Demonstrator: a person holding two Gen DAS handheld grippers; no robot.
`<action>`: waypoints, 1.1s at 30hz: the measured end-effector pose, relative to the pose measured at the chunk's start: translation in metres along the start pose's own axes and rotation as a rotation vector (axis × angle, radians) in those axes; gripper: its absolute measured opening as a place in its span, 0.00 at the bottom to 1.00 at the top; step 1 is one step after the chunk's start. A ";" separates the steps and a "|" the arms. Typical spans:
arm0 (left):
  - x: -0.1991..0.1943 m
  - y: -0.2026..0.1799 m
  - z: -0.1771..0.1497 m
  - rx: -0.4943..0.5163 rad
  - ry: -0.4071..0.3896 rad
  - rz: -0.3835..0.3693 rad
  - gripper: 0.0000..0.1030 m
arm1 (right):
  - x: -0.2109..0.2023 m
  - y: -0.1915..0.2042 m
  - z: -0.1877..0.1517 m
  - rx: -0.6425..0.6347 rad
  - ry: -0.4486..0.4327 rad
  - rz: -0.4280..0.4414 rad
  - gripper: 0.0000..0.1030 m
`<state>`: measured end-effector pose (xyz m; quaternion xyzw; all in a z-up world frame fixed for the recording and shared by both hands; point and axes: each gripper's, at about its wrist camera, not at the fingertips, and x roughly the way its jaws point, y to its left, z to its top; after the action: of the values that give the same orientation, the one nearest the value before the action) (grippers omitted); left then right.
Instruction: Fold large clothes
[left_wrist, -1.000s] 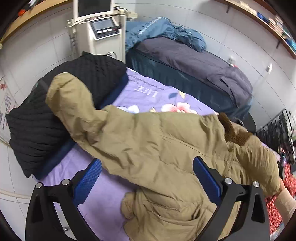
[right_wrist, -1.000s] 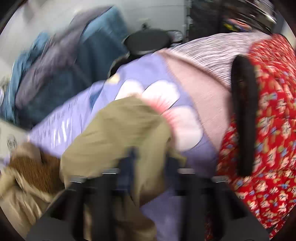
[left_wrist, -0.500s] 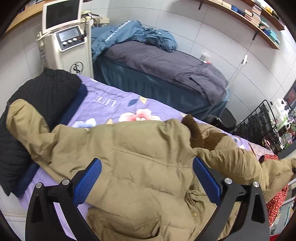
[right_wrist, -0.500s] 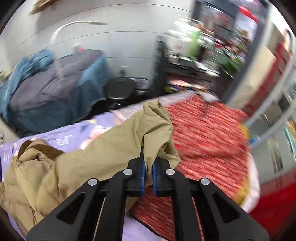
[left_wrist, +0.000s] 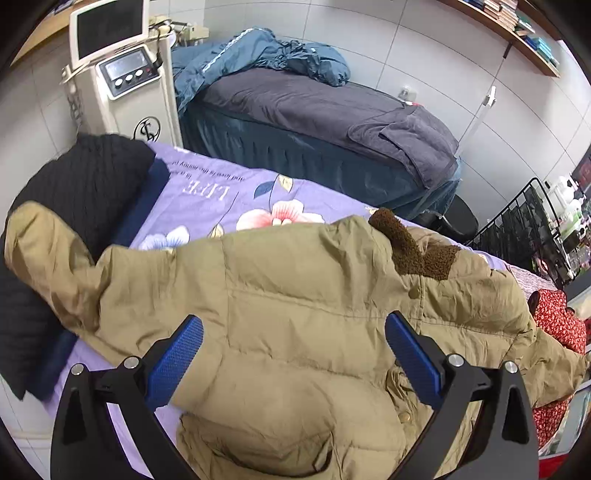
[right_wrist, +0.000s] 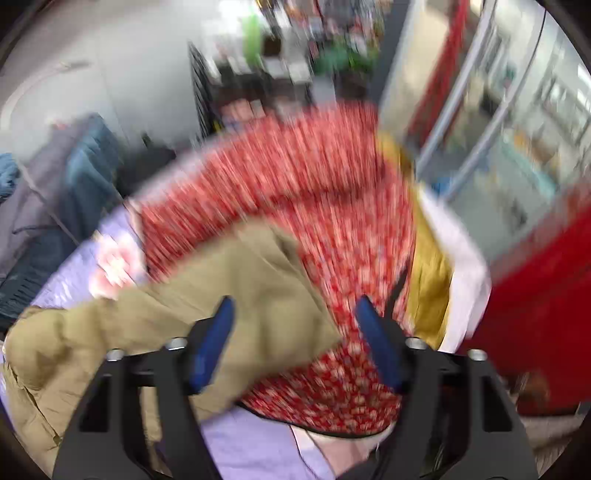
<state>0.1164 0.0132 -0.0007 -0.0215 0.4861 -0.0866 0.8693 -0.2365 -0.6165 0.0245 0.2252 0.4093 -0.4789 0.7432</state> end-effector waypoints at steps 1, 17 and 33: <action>0.005 -0.002 0.006 0.010 0.005 -0.011 0.94 | -0.010 0.013 0.004 -0.028 -0.032 0.032 0.82; 0.229 -0.150 0.157 0.272 0.216 -0.048 0.94 | 0.185 0.372 -0.018 0.087 0.806 0.533 0.71; 0.325 -0.196 0.150 0.418 0.341 -0.137 0.21 | 0.199 0.426 -0.030 0.057 0.809 0.615 0.18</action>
<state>0.3852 -0.2427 -0.1710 0.1407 0.5944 -0.2458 0.7527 0.1751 -0.5124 -0.1808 0.5228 0.5660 -0.1233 0.6254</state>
